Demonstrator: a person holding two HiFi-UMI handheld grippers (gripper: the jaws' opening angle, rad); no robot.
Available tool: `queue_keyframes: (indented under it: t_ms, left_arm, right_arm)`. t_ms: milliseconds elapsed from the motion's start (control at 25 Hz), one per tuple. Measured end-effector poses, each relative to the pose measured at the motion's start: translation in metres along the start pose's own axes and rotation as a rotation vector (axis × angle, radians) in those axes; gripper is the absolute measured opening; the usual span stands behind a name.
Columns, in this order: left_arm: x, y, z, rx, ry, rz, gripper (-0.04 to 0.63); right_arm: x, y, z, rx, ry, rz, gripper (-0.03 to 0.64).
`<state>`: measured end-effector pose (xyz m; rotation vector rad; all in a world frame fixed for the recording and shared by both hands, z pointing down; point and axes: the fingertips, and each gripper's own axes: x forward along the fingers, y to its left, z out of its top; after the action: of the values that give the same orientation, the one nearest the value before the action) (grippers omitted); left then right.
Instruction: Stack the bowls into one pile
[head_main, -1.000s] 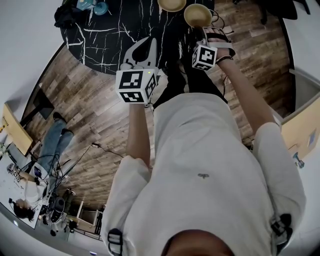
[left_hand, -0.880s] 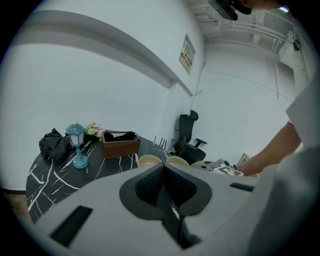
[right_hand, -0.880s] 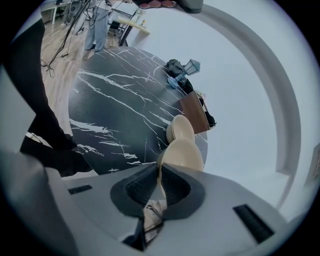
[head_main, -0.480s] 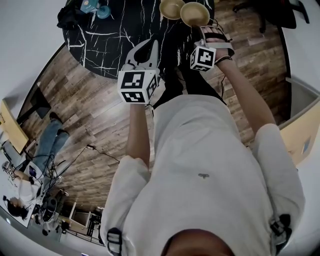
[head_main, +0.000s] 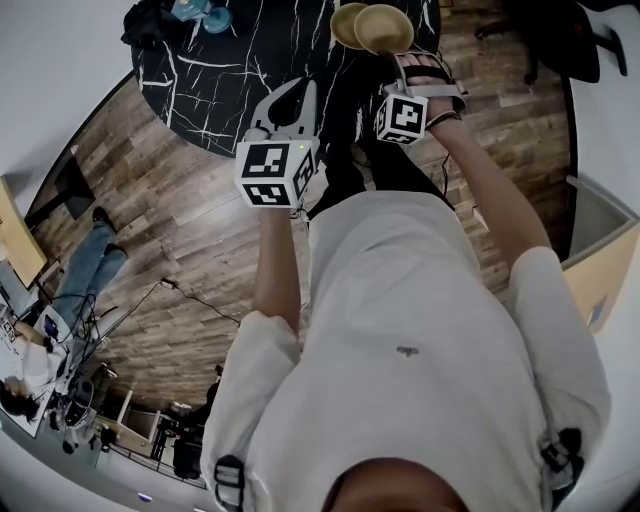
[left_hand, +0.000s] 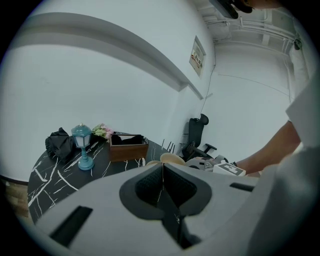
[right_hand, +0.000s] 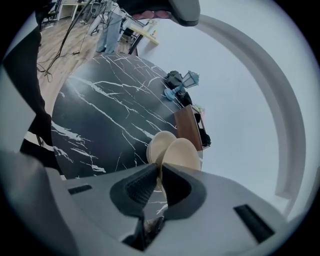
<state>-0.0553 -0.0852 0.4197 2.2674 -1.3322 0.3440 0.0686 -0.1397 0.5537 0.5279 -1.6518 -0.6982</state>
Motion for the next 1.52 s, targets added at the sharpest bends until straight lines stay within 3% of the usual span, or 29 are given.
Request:
queue_keyframes:
  t_ms: [640, 1520]
  left_arm:
    - [0.005, 0.014, -0.002, -0.046, 0.009, 0.095, 0.008]
    - [0.003, 0.024, -0.009, -0.065, 0.016, 0.118, 0.008]
  right_arm:
    - [0.026, -0.001, 0.019, -0.065, -0.091, 0.044, 0.041]
    - [0.035, -0.001, 0.025, -0.052, -0.109, 0.035, 0.087]
